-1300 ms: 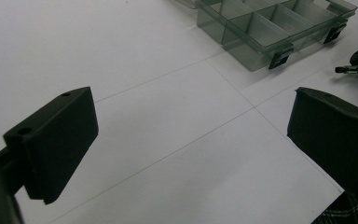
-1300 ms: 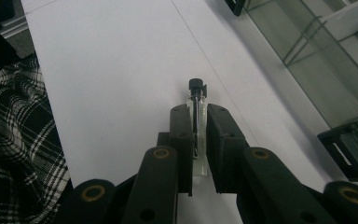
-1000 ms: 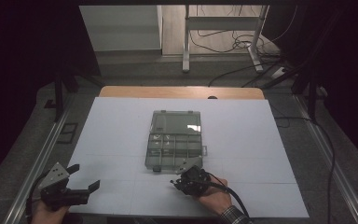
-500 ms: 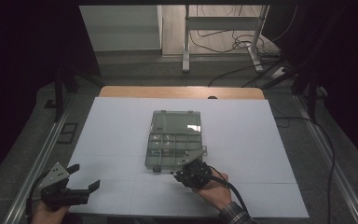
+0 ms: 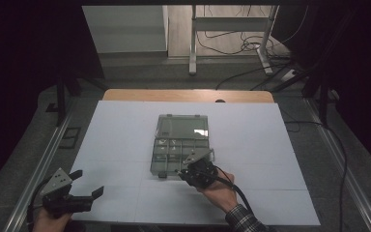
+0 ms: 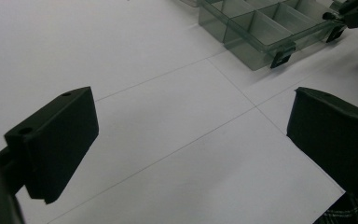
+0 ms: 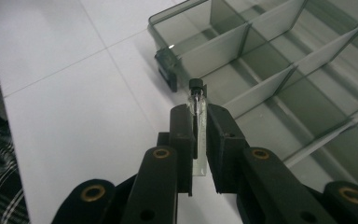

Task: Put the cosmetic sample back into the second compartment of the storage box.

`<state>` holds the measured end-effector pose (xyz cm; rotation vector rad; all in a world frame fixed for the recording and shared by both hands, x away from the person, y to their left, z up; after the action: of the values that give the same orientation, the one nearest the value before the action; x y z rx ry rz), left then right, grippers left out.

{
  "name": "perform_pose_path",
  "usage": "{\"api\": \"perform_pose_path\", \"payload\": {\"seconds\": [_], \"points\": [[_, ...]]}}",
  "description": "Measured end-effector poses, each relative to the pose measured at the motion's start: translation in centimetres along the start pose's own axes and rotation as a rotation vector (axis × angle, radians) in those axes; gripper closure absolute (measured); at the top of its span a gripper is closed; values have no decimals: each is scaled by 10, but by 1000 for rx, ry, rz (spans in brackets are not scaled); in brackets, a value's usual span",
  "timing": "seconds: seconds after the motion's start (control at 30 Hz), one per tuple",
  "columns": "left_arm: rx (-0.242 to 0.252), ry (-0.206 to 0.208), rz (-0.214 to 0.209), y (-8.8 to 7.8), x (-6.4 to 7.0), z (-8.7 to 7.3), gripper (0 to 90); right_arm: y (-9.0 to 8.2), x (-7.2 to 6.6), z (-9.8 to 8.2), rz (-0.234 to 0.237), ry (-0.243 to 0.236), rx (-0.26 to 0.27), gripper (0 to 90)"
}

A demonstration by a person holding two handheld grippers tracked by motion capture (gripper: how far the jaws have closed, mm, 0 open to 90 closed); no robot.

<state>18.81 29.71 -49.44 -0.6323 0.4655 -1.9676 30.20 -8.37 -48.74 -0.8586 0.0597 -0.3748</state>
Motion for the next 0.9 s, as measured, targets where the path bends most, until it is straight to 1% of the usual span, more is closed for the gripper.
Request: {"api": "perform_pose_path", "payload": {"seconds": [0.27, 0.47, 0.7, 0.73, 0.77, 0.9], "points": [[-1, -1, 0, 0, 0, 0, 26, 4, 11, 6, -29, 20, 21, 810], [-2, -2, 0, 0, 0, 0, 26, 9, 20, 11, -47, 48, 28, 810], [-3, -2, -1, 0, 0, 0, 26, 16, 28, 17, -61, 52, 29, 810], [-2, -2, 0, 0, -1, 0, 26, 17, 29, 17, -64, 59, 26, 810], [-3, -1, 1, 0, -1, 0, 26, 18, 31, 18, -65, 54, 28, 810], [-3, -3, -1, 0, 0, 0, 26, 21, 36, 20, -76, 68, 32, 810]]}}
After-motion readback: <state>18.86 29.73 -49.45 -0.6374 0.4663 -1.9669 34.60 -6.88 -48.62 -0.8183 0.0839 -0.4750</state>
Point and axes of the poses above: each handheld gripper's, and its own axes: y roughly forward along the jaws, z roughly out of its top, x roughly to its right, the point moved 1 cm from there along y, roughly forward along the jaws, and after that the axes turned 11 degrees about -y, right-handed, at the moved point
